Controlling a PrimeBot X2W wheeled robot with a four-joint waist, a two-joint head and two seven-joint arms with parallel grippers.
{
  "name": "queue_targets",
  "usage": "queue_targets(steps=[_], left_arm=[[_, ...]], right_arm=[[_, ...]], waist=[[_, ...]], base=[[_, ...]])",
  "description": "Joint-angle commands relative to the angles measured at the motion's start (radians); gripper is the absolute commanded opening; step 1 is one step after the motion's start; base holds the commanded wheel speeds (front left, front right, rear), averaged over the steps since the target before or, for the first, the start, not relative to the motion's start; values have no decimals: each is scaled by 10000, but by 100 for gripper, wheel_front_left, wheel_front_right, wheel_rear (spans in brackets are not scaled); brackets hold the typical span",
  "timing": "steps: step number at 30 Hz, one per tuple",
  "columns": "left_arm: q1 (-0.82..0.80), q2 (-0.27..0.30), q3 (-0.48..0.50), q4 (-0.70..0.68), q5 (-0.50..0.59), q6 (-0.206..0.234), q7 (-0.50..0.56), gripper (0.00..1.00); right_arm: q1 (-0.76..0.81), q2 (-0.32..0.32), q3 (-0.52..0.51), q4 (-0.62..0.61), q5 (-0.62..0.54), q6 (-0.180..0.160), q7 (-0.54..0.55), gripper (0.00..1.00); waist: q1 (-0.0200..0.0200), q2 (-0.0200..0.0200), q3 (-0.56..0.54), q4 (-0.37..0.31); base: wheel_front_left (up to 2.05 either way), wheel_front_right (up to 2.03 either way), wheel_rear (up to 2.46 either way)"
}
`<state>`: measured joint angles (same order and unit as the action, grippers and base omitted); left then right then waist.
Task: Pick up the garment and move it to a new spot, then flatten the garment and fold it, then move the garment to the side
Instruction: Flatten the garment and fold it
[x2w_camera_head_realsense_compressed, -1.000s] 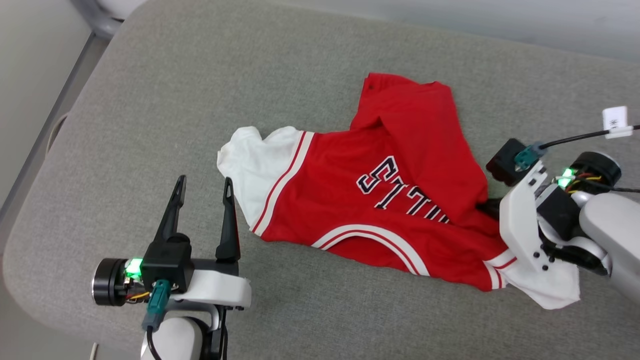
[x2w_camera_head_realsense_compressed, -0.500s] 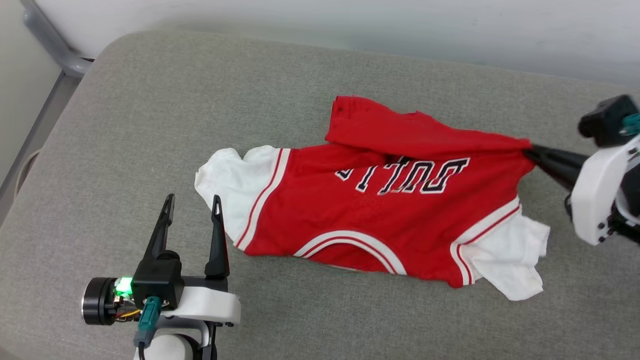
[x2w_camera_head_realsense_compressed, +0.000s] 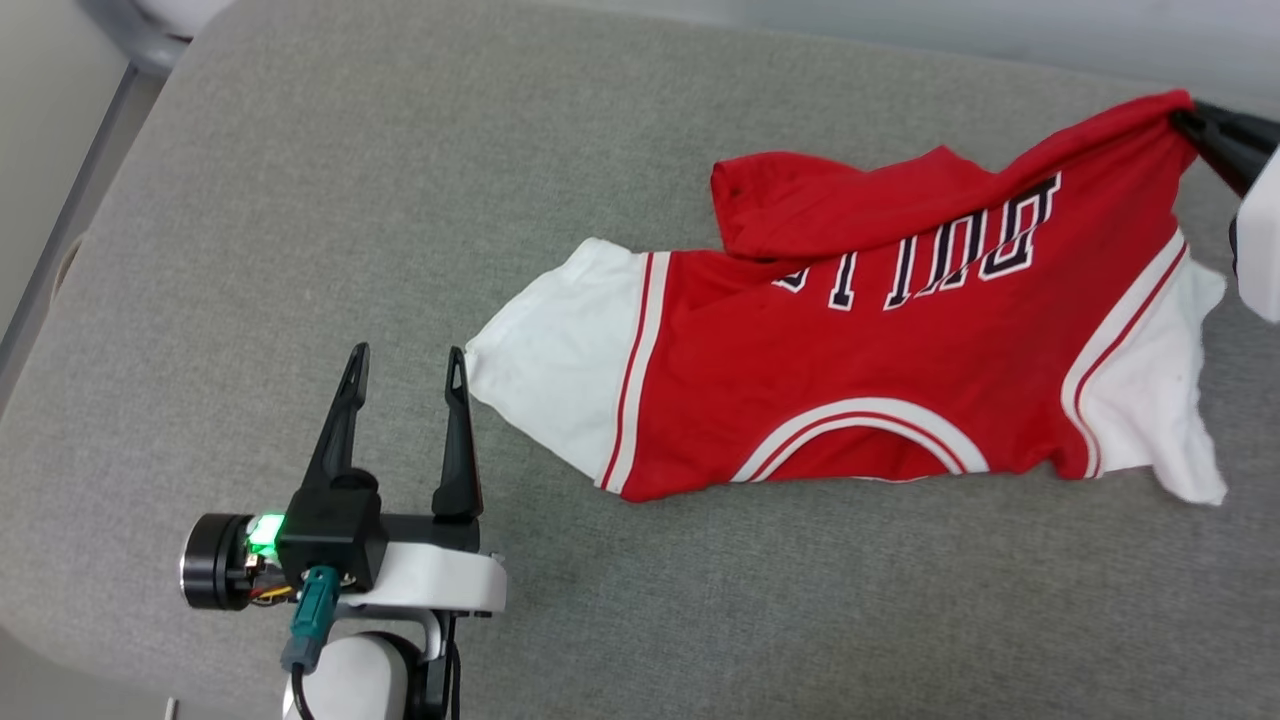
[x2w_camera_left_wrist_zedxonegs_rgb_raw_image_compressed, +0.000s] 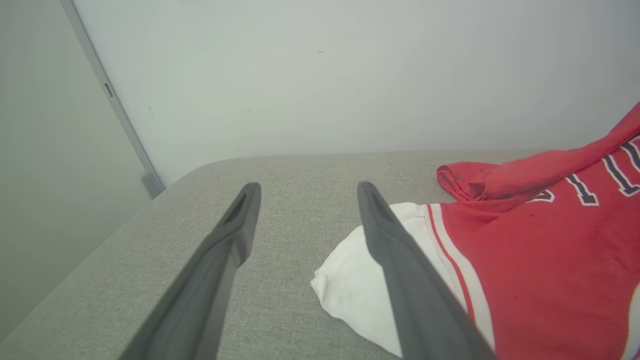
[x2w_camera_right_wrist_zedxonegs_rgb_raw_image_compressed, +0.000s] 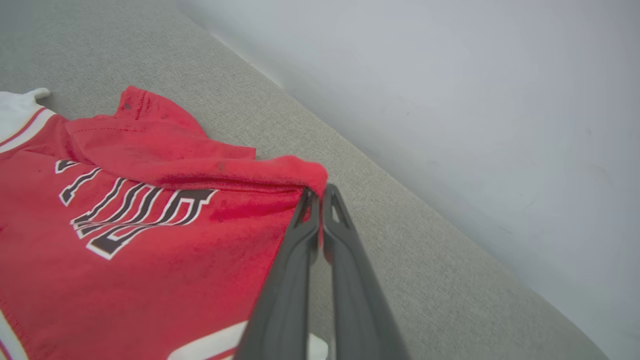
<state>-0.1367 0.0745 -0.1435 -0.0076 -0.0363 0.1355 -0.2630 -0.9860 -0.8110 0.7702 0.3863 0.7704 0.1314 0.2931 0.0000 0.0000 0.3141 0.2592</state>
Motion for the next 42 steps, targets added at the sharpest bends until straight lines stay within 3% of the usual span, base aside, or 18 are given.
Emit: queue_targets(steps=[1,7,12,16,20,21,22,27,32,37,42], left_arm=[[-213,-69,-27,-44,40,51,-26,100],[-548,-161,-200,1,-92,116,-26,100],[-729,-213,-326,83,-139,143,-26,100],[-711,-230,-375,135,-153,208,-26,100],[-571,-232,-327,197,-113,212,-26,100],[-543,-234,-317,215,-94,192,-26,100],[-520,-233,-297,232,-64,177,-26,100],[-264,-125,-119,254,86,131,-26,100],[75,-19,49,180,158,137,-26,100],[317,8,78,127,195,100,-26,100],[428,9,54,99,246,74,-26,100]], right_arm=[[-360,265,18,336,-232,-14,90,0],[-981,1214,831,1914,-975,-14,503,0],[-808,1836,1902,2966,-708,-14,917,0],[-600,2062,2578,3451,-178,7,1125,0],[-675,1999,2692,3583,140,6,614,3],[-696,1928,2682,3579,216,3,339,47],[-705,1847,2657,3535,282,-8,11,100],[-454,1333,2356,3096,620,-11,-1583,100],[-71,533,1766,2239,1179,-11,-2355,100],[440,-401,1080,887,1913,-11,-1998,100],[1057,-1392,701,-715,2925,-11,-504,100]], waist=[[0,0,385,306],[0,0,880,675],[0,0,1029,877],[0,0,971,886],[0,0,817,766],[0,0,740,725],[0,0,648,679],[0,0,148,334],[0,0,-246,-70],[0,0,-453,-387],[0,0,-524,-523]], base=[[0,0,0],[0,0,0],[0,0,0],[0,0,0],[0,0,0],[0,0,0],[0,0,0],[0,0,0],[0,0,0],[0,0,0],[0,0,0]])
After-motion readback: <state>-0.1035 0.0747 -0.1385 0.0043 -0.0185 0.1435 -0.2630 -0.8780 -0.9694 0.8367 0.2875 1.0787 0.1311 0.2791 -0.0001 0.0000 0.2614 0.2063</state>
